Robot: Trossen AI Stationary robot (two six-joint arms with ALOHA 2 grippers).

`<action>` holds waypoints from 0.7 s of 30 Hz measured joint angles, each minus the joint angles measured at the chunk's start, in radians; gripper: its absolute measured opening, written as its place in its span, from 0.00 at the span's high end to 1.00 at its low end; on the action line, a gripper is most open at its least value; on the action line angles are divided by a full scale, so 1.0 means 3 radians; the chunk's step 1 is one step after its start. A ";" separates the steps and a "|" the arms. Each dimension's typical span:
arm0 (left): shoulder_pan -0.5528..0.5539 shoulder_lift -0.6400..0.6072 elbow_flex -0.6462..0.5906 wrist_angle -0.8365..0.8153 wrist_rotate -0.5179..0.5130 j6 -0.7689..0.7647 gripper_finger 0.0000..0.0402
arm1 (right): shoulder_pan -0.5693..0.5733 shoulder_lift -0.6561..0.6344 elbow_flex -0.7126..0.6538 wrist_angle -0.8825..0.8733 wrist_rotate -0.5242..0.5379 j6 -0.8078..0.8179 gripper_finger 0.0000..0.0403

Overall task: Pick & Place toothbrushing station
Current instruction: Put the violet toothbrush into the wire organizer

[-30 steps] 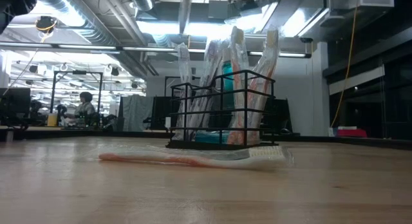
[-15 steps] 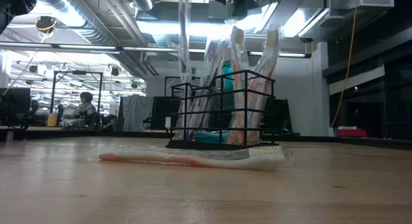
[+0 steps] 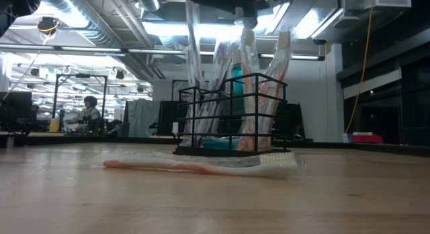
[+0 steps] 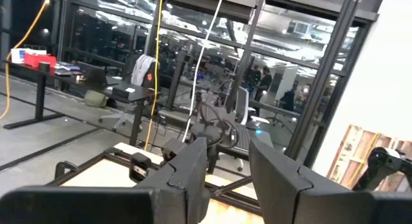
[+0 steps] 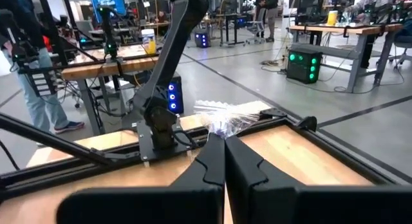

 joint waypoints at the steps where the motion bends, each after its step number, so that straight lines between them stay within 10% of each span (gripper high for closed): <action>1: -0.0008 0.0000 0.0000 0.0000 0.0001 0.0001 0.72 | 0.0000 0.0009 -0.0002 -0.0004 -0.0001 0.0003 1.00; 21: -0.0115 0.0005 0.0000 -0.0011 0.0001 -0.0023 0.72 | 0.0167 0.0261 0.0000 0.0129 0.0206 0.0039 0.84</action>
